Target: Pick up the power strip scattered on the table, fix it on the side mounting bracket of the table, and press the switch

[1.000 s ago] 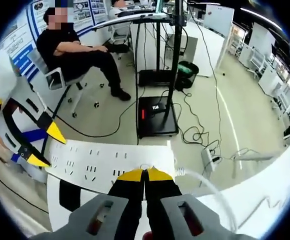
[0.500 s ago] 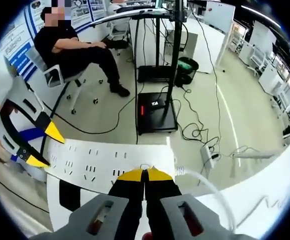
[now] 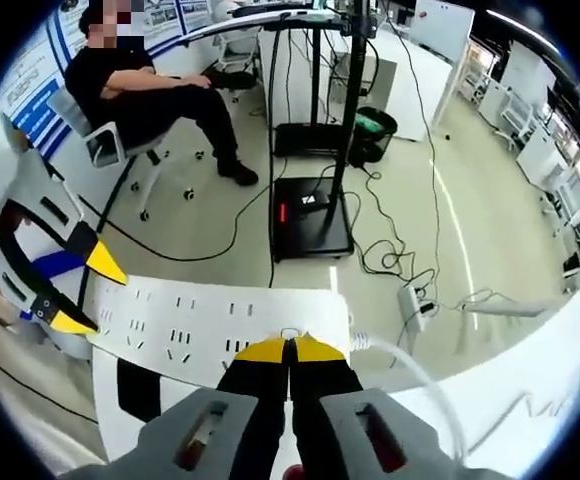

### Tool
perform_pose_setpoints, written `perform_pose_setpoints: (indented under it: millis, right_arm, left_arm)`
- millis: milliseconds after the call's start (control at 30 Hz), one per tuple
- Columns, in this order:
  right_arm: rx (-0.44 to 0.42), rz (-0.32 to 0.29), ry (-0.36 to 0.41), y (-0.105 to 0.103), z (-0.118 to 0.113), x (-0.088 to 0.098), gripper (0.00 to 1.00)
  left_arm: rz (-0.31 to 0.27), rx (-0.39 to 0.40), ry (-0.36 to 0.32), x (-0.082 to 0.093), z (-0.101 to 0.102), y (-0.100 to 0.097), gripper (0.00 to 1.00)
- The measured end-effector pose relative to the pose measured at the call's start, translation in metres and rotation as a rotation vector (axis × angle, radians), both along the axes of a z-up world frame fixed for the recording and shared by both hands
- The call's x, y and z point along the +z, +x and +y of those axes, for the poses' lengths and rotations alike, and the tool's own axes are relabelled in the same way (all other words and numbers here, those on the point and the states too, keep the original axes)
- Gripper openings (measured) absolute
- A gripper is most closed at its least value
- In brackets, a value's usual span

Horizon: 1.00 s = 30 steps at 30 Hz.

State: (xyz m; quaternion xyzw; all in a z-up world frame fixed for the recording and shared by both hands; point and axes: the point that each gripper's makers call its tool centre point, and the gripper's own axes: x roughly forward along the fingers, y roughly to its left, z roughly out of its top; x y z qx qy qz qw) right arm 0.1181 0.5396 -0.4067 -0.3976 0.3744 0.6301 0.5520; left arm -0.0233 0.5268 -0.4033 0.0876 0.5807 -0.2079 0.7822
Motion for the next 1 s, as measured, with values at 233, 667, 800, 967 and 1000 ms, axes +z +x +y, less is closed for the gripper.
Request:
perform_pose_setpoints:
  millis: [233,667,800,967,1000]
  right_arm:
    - [0.012,-0.021,-0.011,0.0052,0.0006,-0.0002,0.0]
    - [0.047,-0.07,-0.05,0.0022,-0.0007,-0.001,0.0]
    - [0.109,-0.134,-0.136,0.0037,0.0033,-0.0025,0.0]
    - [0.108,-0.124,-0.156,0.0013,0.0004,-0.002,0.0]
    - [0.104,-0.117,-0.151,0.0019,0.0008,-0.002,0.0]
  left_arm:
    - [0.003,-0.002,0.002,0.0,-0.0004,-0.0002,0.37]
    - [-0.002,-0.003,-0.004,0.0002,0.0,0.0001,0.37]
    - [0.0,-0.002,-0.006,-0.0002,0.0002,0.0004,0.37]
    - [0.003,-0.003,-0.003,-0.0005,0.0001,0.0005,0.37]
    - [0.004,-0.002,-0.002,-0.0006,0.0001,0.0007,0.37]
